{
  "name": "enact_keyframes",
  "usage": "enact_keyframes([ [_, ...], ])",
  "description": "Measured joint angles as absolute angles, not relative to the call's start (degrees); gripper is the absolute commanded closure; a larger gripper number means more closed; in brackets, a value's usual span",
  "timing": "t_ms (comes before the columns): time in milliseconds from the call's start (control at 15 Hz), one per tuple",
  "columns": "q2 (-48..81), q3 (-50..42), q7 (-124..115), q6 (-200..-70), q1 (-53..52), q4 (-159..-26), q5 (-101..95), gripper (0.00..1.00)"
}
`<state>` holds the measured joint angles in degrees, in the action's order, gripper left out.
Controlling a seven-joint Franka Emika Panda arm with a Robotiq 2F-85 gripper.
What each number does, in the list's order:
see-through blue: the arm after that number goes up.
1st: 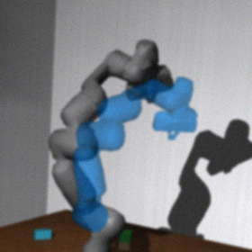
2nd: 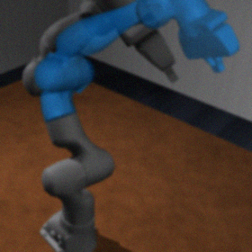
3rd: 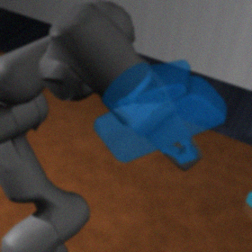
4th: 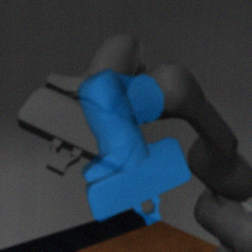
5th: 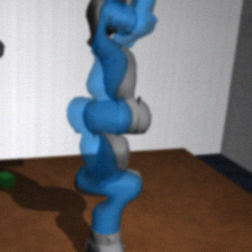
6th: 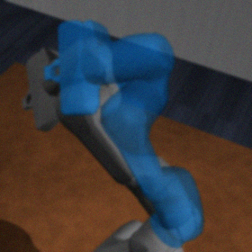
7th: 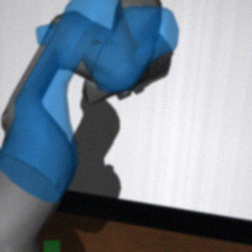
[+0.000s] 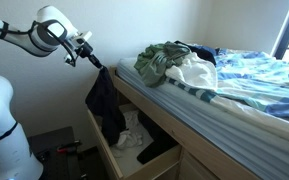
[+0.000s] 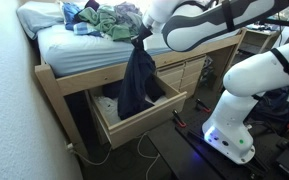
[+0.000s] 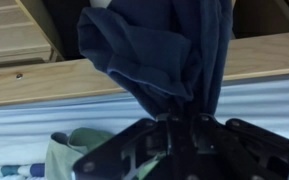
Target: Put the black shirt in the open drawer
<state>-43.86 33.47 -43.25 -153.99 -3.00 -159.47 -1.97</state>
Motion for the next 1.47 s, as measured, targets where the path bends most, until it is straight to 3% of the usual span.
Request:
enact_keyframes([
  [467, -37.4, 33.5, -43.3, -152.4, -5.6, -159.6, 0.4, 0.98],
  [533, -36.8, 33.5, -43.5, -152.4, -5.6, -159.6, 0.4, 0.90],
  [1000, -36.3, 33.5, -44.4, -152.9, -5.6, -159.5, 0.4, 0.90],
  [1067, -36.3, 33.5, -44.4, -152.9, -5.6, -159.5, 0.4, 0.98],
  [1467, -34.5, 33.3, -44.4, -154.3, -5.0, -159.6, 0.4, 0.98],
])
